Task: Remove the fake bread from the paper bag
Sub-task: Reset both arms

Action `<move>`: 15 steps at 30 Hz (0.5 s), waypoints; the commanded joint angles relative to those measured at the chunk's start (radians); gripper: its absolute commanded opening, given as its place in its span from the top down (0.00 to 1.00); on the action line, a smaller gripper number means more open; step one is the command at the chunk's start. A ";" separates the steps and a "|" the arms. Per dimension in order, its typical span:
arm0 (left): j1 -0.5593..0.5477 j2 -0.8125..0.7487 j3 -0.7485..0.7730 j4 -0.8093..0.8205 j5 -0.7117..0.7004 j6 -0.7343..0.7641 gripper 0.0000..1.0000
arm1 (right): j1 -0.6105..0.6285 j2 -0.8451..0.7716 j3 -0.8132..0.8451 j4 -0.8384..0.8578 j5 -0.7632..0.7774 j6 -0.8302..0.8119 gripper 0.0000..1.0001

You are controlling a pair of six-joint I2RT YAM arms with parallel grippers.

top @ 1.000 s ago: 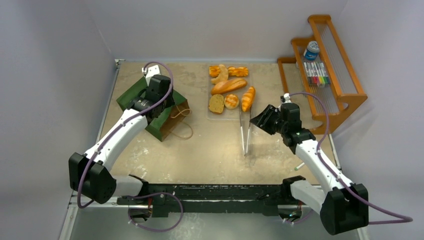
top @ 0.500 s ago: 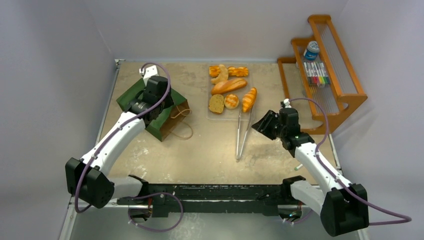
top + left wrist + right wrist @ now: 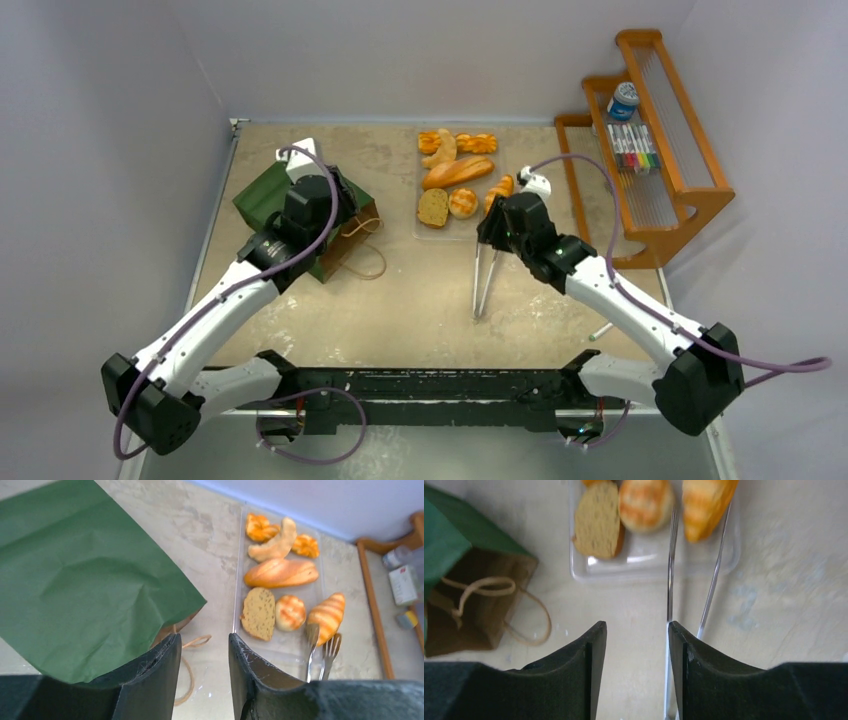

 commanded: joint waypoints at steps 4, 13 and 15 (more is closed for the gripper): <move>-0.035 -0.144 -0.018 0.115 -0.319 0.091 0.60 | 0.024 0.054 0.236 0.016 0.551 -0.226 0.38; -0.035 -0.331 -0.220 0.161 -0.643 0.158 0.58 | -0.132 -0.067 0.173 0.127 0.542 -0.388 0.08; -0.034 -0.329 -0.230 0.142 -0.646 0.156 0.57 | -0.134 -0.086 0.158 0.112 0.586 -0.377 0.05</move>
